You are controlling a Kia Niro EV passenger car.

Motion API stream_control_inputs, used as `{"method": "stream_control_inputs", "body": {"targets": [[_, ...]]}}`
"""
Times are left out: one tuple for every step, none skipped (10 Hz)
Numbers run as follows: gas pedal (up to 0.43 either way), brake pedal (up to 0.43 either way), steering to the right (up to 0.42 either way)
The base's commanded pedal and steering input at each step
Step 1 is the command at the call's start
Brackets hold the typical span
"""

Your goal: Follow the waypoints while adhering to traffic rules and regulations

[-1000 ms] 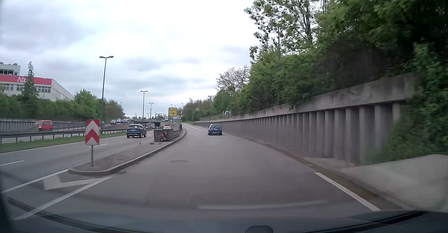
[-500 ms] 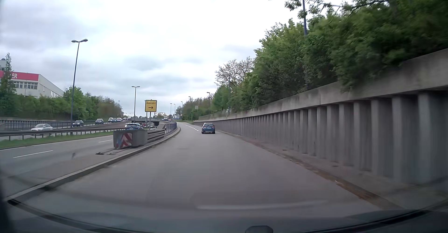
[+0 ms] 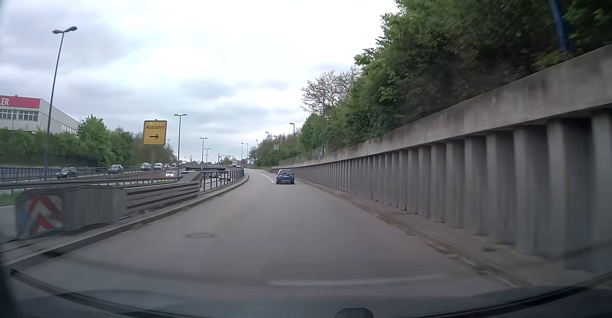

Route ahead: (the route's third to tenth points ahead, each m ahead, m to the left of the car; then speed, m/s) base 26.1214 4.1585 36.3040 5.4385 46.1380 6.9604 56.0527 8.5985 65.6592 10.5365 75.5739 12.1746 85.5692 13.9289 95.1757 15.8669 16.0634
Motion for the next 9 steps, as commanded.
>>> {"method": "stream_control_inputs", "body": {"targets": [[0.177, 0.0, -0.021], [0.177, 0.0, -0.021], [0.177, 0.0, -0.021], [0.177, 0.0, -0.021], [0.177, 0.0, -0.021], [0.177, 0.0, -0.021], [0.177, 0.0, -0.02], [0.177, 0.0, -0.02], [0.189, 0.0, -0.019]]}}
